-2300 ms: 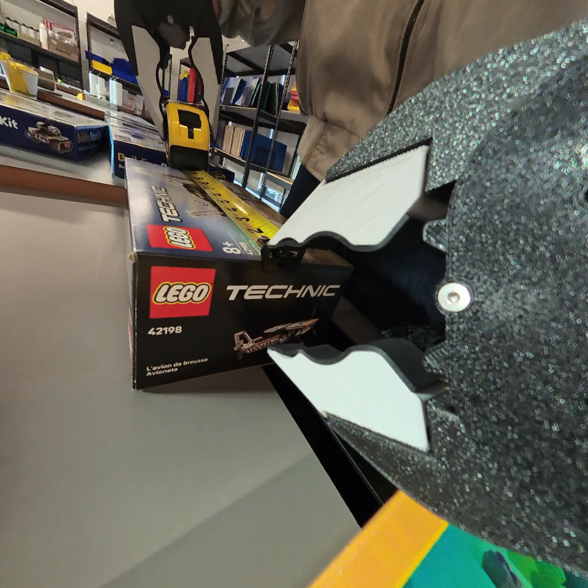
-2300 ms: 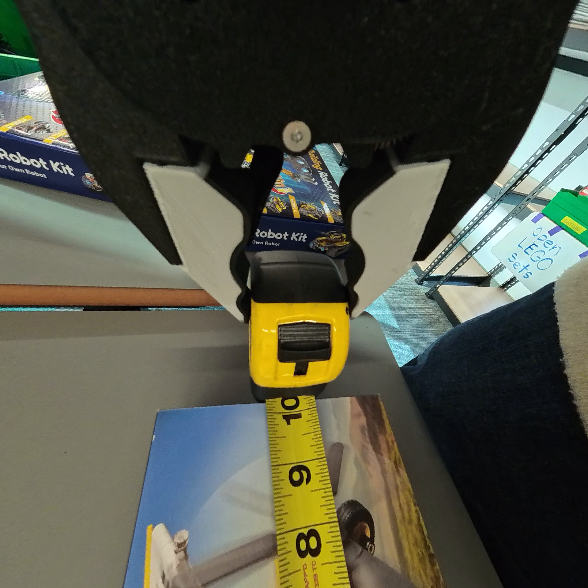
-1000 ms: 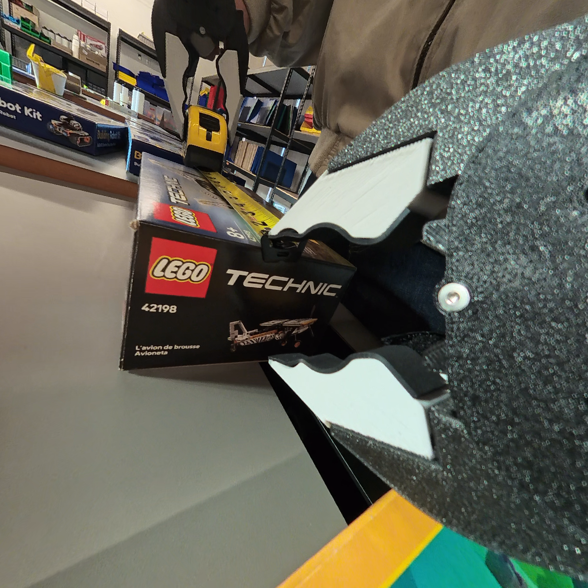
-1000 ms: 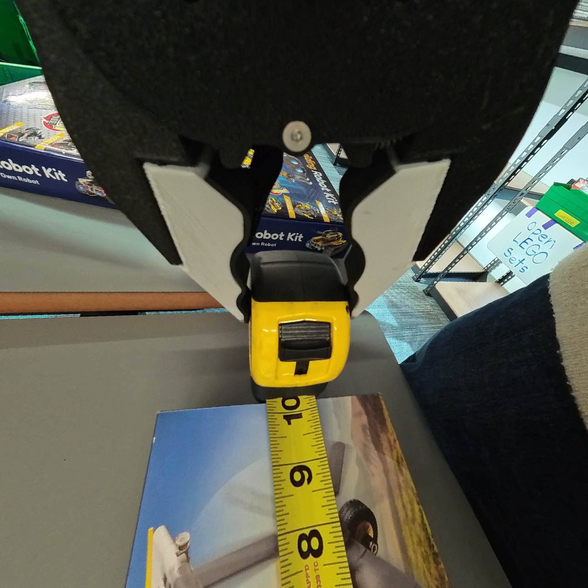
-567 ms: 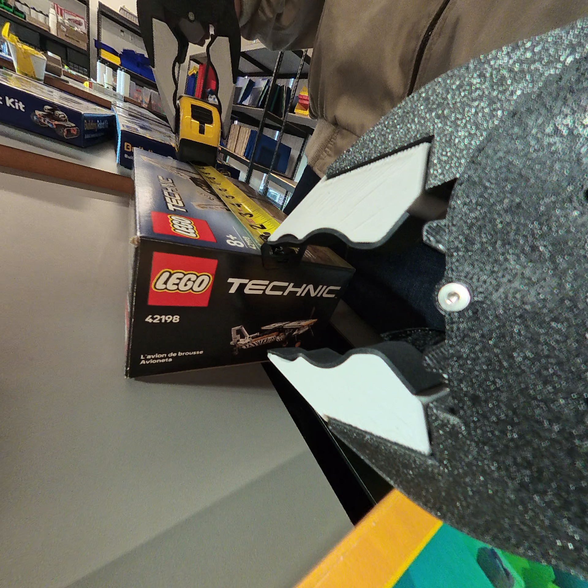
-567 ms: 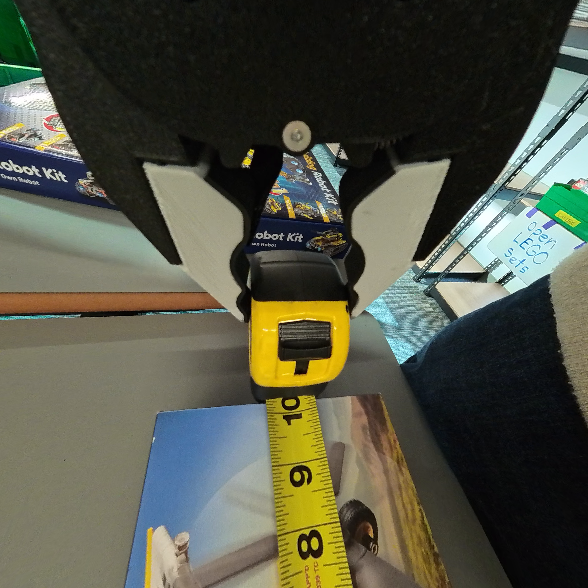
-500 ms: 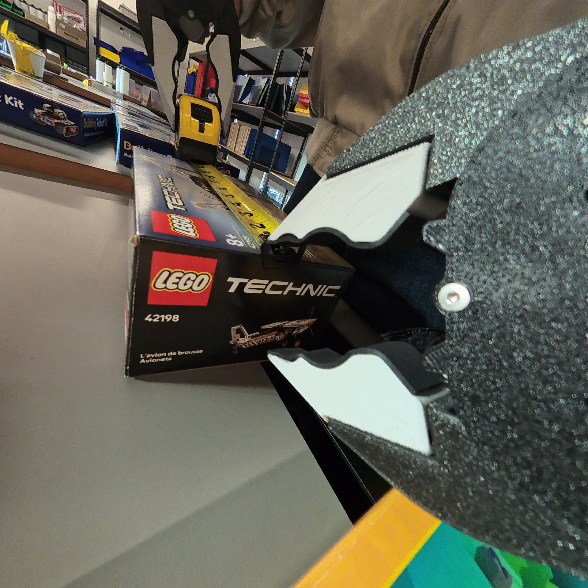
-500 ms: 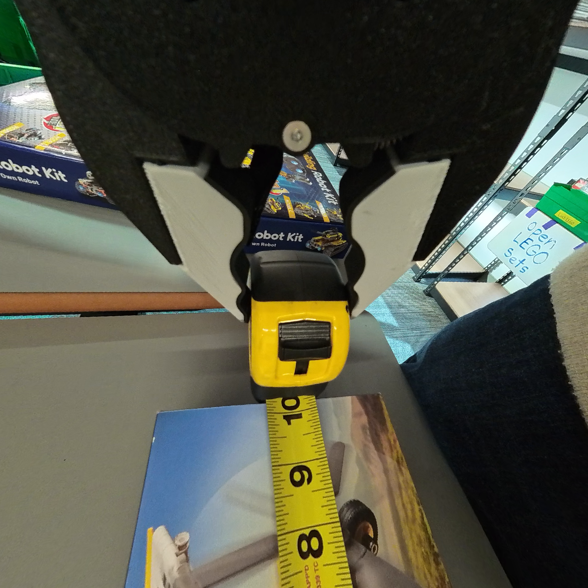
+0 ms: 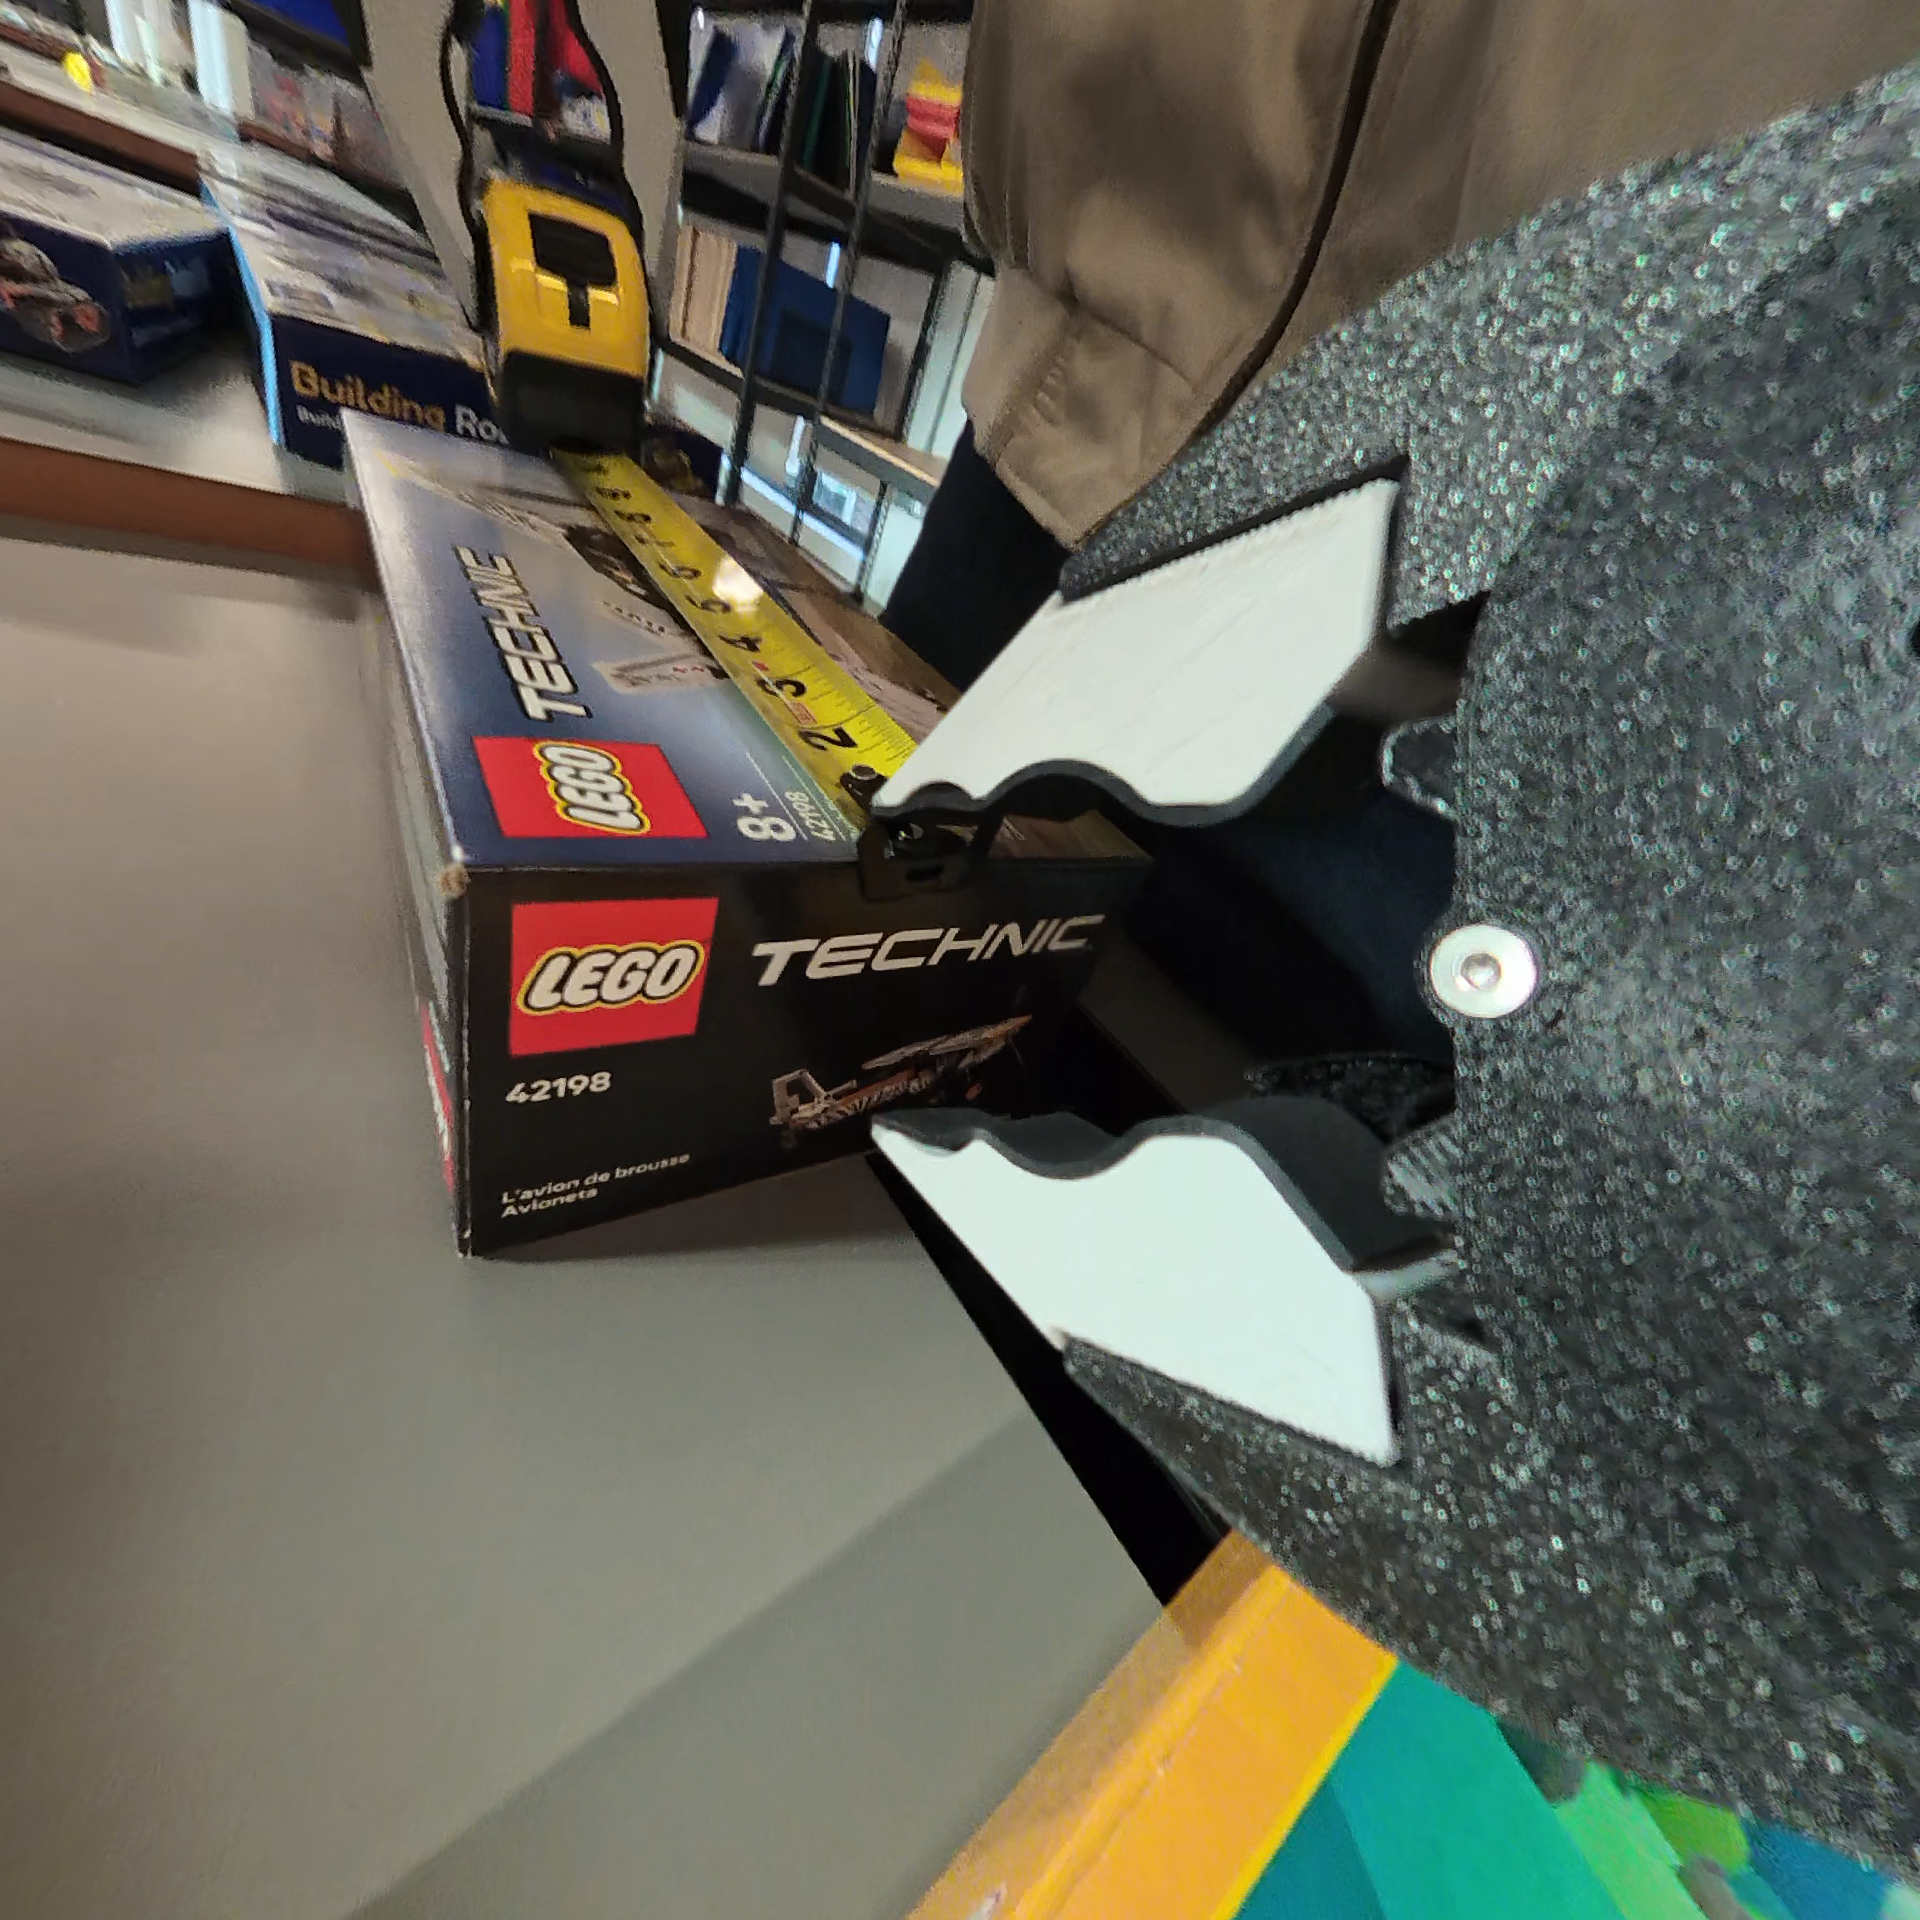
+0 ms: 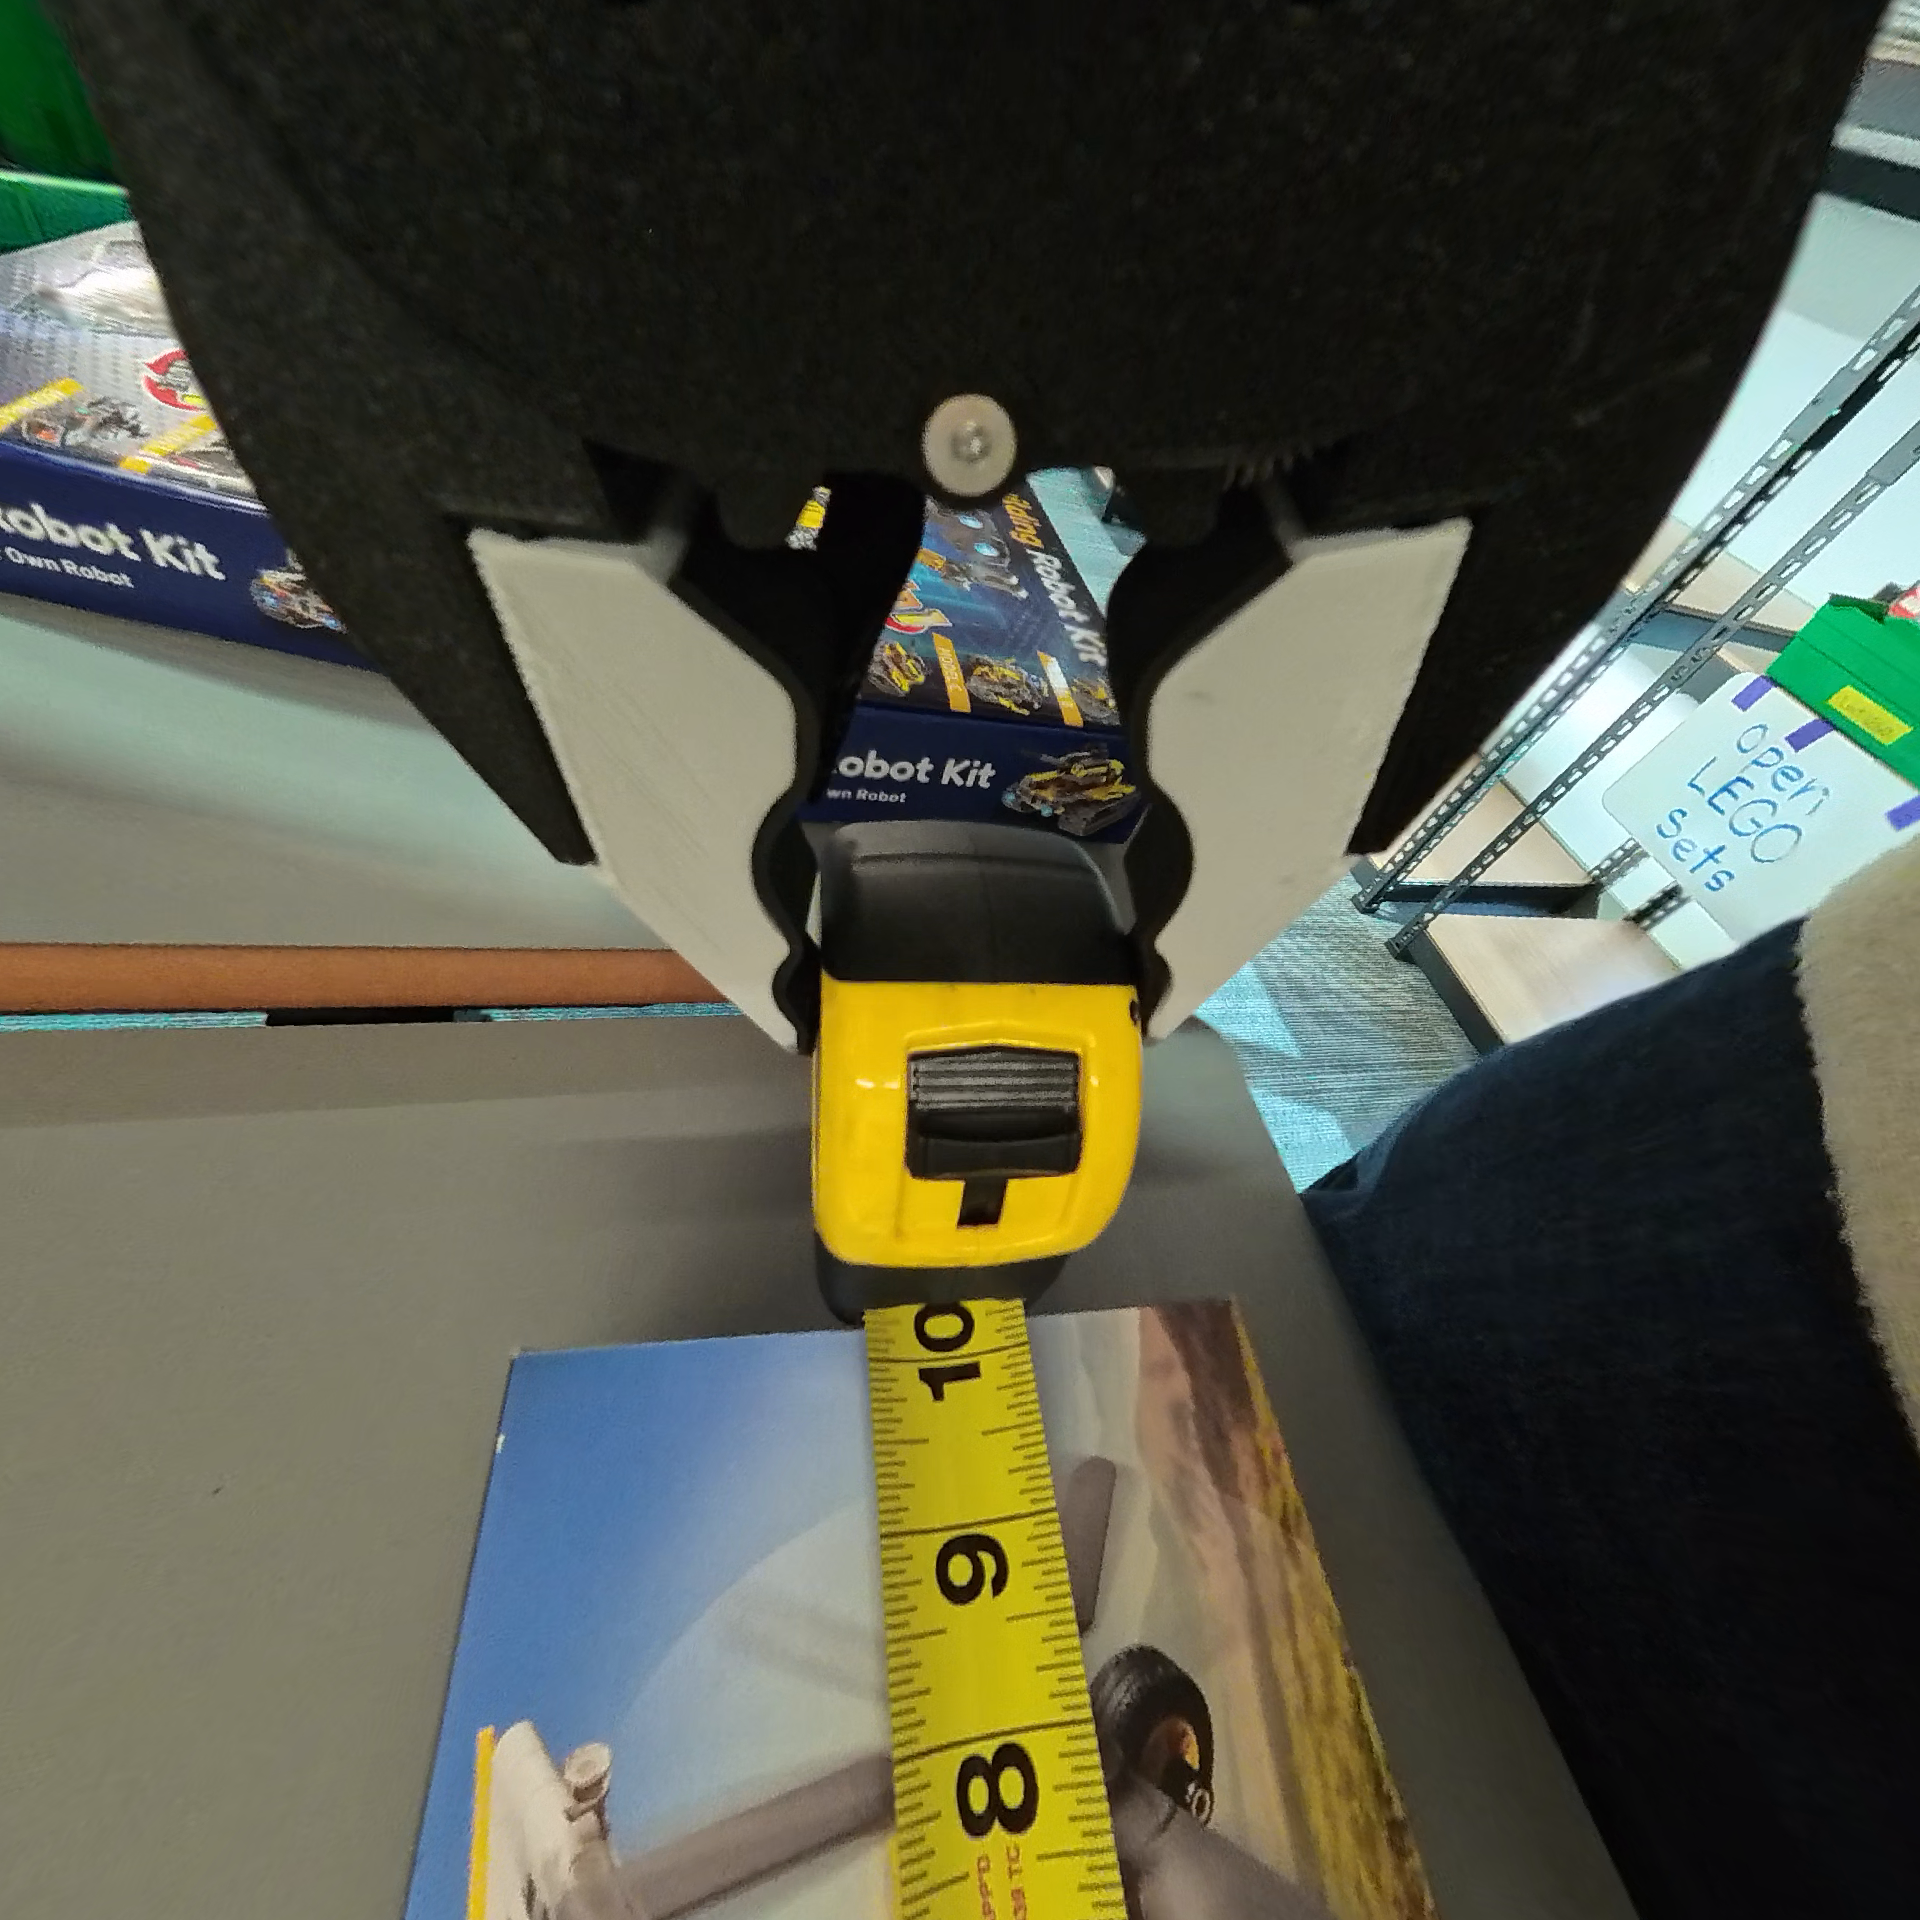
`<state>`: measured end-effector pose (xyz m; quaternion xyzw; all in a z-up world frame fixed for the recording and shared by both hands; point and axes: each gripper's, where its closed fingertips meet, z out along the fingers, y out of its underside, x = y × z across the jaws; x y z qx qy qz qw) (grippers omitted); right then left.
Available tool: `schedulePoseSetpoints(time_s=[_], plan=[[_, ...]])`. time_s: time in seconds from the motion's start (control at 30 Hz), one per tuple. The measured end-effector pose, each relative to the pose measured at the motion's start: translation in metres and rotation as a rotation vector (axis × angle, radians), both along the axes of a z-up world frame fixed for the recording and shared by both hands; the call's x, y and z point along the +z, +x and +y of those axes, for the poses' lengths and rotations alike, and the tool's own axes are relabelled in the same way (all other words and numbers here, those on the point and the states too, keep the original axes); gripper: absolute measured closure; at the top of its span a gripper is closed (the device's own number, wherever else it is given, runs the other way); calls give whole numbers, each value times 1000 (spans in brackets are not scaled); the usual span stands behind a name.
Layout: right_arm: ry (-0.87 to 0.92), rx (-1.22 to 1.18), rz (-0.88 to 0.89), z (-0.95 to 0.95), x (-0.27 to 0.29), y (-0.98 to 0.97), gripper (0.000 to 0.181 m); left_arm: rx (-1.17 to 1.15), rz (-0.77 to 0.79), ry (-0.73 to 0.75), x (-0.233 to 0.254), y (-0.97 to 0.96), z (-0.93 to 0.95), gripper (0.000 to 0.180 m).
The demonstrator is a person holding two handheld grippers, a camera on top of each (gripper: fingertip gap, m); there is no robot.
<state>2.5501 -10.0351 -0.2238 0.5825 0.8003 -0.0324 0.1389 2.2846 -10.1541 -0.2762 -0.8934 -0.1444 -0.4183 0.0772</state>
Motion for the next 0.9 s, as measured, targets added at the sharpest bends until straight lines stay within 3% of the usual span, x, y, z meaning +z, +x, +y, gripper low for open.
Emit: schedulePoseSetpoints(time_s=[0.2, 0.9], plan=[[1, 18, -22, 5, 11, 2, 123, -7, 10, -20, -5, 0, -1, 113], [-19, 29, 72, -70, 11, -142, 123, 12, -61, -17, -9, 5, -1, 111]])
